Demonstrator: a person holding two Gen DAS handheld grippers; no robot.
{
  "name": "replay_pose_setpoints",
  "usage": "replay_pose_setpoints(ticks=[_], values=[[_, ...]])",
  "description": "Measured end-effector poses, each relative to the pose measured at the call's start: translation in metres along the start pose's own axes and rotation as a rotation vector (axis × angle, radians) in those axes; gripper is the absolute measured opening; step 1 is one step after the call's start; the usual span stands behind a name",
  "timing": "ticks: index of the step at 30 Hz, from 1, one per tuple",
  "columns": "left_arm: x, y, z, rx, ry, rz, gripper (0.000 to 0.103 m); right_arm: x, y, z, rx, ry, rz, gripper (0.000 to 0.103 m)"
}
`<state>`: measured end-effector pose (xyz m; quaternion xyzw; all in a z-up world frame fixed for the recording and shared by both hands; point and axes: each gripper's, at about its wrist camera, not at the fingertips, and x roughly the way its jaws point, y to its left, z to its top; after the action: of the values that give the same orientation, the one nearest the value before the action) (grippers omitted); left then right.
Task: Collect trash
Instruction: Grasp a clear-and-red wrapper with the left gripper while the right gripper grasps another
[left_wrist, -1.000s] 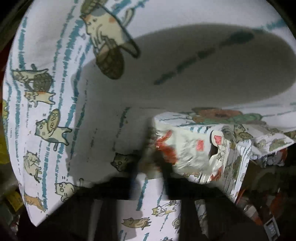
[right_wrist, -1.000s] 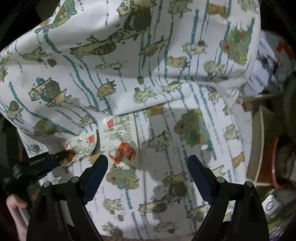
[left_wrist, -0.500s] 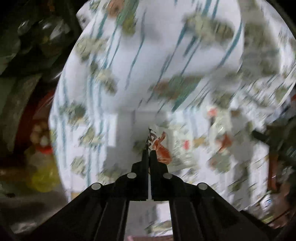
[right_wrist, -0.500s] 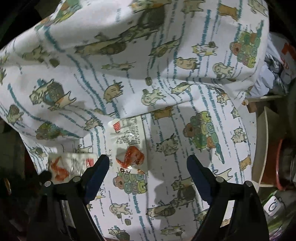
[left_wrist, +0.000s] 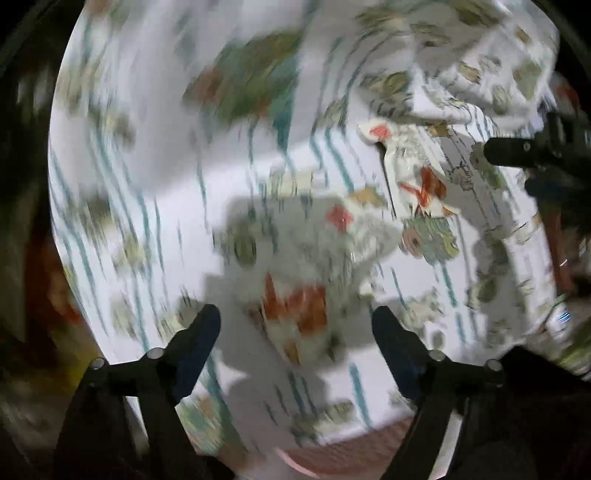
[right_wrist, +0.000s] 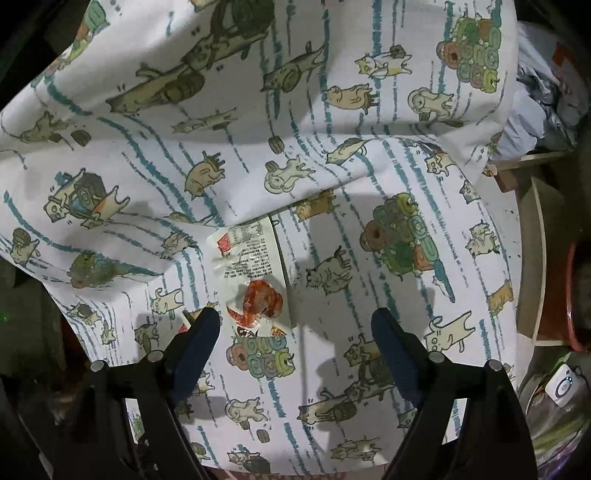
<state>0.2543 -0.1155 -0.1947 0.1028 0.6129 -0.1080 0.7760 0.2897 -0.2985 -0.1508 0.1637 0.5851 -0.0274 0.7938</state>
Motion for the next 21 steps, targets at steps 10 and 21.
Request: replay_pose_setpoints(ticks=[10, 21], values=[[0.06, -0.005, 0.043, 0.007, 0.103, -0.034, 0.088, -0.003, -0.003, 0.005, -0.056, -0.005, -0.019, 0.086], [0.053, 0.062, 0.043, -0.193, 0.062, -0.109, 0.06, 0.013, 0.032, 0.003, -0.177, 0.006, -0.027, 0.086]])
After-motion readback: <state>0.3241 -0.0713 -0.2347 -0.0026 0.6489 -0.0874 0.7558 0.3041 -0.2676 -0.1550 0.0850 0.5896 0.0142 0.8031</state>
